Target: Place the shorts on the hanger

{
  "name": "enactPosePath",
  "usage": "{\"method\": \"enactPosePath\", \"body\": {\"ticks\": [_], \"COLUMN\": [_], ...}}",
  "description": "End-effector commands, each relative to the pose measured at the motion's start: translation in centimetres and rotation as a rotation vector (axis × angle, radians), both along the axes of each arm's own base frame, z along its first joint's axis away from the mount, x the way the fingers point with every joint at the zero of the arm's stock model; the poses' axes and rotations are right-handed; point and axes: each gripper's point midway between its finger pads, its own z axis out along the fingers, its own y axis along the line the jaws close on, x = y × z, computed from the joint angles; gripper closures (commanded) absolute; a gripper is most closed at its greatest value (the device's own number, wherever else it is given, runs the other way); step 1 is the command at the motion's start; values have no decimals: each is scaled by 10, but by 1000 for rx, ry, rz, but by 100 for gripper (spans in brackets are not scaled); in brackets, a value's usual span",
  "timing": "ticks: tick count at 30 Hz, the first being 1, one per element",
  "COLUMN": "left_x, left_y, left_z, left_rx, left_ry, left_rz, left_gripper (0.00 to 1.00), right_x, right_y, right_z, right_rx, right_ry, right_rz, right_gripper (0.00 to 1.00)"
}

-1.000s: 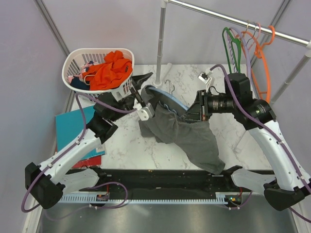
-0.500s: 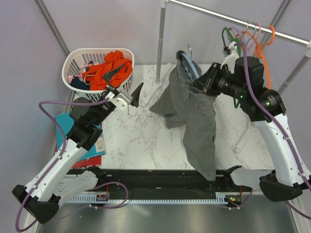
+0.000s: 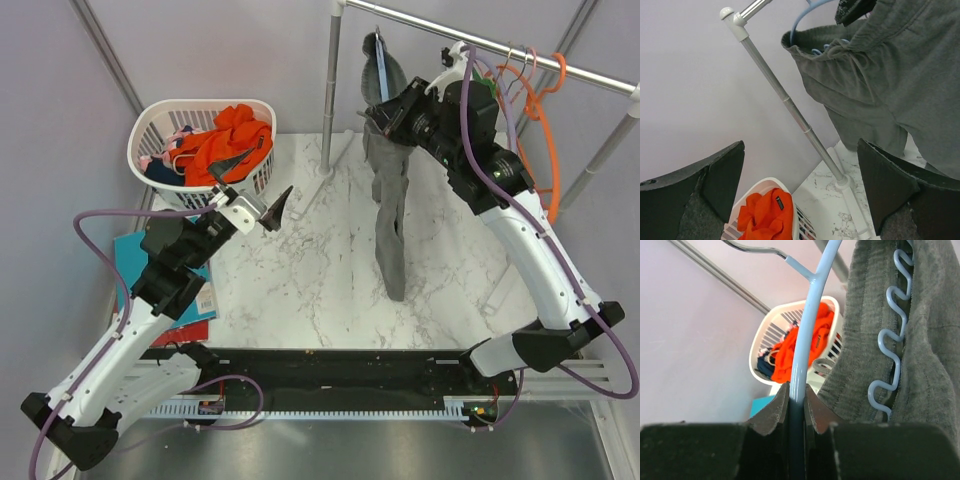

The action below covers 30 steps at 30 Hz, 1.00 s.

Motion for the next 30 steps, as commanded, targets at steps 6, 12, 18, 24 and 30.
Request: {"method": "enactPosePath", "body": {"ticks": [6,12,18,24,30], "left_x": [-3,-10,-14,-14,-14], "left_y": [3,4,7,11,15], "left_z": [-8,-5,-5,-11,-17], "left_rx": [-64,-83,-95,-94,-92], "left_ry": [60,83,99,109,124], "left_rz": [-7,-27,-27,-6,14], "left_gripper": [1,1,1,1,1], "right_x": [15,40,54,75,95], "right_y": [-8,-4,13,22,29], "right_z": [111,110,101,92,94], "right_rx": [166,202,248,251,274], "right_ry": [-308,-292,-270,-277,-306], "right_rz": [-181,-250,-234,-262,-292], "right_gripper": [100,100,100,100,100]}}
